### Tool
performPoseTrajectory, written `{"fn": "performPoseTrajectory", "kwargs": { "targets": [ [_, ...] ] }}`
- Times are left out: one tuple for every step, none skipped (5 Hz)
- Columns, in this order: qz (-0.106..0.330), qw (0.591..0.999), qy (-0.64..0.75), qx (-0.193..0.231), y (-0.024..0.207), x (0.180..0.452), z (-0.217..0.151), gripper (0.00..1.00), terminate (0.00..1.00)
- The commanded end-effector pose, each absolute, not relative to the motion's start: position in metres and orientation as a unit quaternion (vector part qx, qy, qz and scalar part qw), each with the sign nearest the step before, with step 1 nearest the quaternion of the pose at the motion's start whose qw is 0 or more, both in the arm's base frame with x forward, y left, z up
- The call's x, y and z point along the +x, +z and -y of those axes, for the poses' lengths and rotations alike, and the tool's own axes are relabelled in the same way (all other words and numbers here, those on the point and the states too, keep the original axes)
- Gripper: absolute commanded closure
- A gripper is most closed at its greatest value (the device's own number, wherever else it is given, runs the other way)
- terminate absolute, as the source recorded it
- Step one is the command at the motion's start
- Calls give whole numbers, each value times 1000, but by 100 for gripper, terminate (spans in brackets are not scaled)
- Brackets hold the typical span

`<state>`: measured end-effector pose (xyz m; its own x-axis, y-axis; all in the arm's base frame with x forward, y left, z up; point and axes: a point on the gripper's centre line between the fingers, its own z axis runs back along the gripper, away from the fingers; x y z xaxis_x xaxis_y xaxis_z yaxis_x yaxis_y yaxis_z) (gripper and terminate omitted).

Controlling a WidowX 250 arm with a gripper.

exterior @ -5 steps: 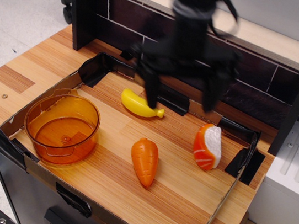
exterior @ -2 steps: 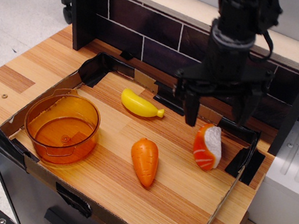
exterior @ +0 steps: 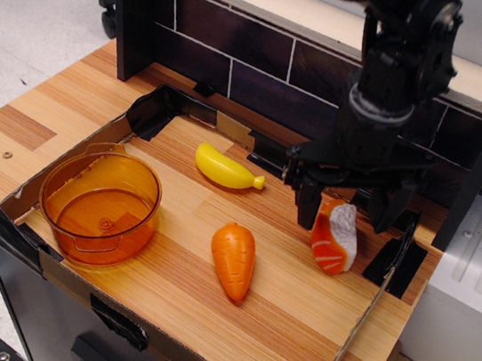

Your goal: Put sushi in pot

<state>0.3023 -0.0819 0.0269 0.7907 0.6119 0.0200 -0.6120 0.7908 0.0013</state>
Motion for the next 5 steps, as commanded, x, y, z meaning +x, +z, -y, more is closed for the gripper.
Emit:
{"fn": "performPoseTrajectory", "kwargs": {
  "targets": [
    [22, 946, 323, 15, 27, 310, 79, 0, 0],
    [30, 944, 328, 8, 31, 309, 79, 100, 0],
    [30, 946, 323, 6, 36, 307, 78, 100, 0],
    [37, 946, 321, -13, 60, 300, 76, 100, 0],
    [62, 942, 325, -58, 109, 289, 74, 100, 0]
  ]
}}
